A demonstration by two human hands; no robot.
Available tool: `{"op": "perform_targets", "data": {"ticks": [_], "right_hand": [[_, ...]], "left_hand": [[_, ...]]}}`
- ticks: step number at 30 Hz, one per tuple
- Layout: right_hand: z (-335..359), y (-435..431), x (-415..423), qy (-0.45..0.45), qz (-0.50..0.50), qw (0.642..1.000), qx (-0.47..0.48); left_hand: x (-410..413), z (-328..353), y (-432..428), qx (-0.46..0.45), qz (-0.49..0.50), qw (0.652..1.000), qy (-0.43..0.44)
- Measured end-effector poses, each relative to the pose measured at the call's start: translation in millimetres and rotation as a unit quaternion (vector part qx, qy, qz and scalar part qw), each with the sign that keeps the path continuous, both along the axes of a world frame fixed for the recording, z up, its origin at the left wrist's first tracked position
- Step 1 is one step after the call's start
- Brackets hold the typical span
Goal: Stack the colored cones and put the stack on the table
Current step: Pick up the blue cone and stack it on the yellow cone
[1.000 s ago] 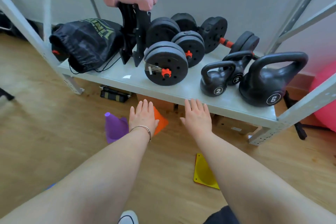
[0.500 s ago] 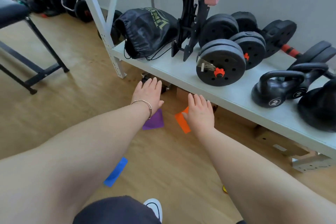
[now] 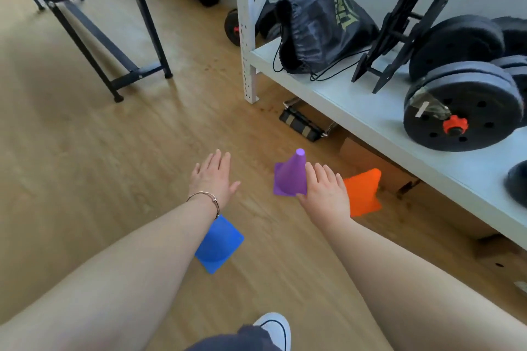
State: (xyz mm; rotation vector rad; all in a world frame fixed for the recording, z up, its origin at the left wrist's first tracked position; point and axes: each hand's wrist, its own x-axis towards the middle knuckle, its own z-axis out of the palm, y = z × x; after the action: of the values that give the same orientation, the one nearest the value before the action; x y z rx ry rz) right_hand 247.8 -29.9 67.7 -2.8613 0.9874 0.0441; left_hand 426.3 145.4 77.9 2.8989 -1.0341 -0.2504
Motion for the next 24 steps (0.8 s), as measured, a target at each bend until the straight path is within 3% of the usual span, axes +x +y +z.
{"op": "perform_targets", "data": {"ticks": [14,19,24], "right_hand": [[-90,85,54,0.053,0.093,0.986,0.128],[-110,99,65,0.080,0.131,0.975,0.158],[-126,118,75,0.146,0.168,0.940,0.259]], "left_hand": [[28,-98,131,0.119,0.031,0.991,0.045],[21,-117,134,0.149,0.019,0.982,0.118],[18,-128,131,0.162,0.022,0.962,0.217]]}}
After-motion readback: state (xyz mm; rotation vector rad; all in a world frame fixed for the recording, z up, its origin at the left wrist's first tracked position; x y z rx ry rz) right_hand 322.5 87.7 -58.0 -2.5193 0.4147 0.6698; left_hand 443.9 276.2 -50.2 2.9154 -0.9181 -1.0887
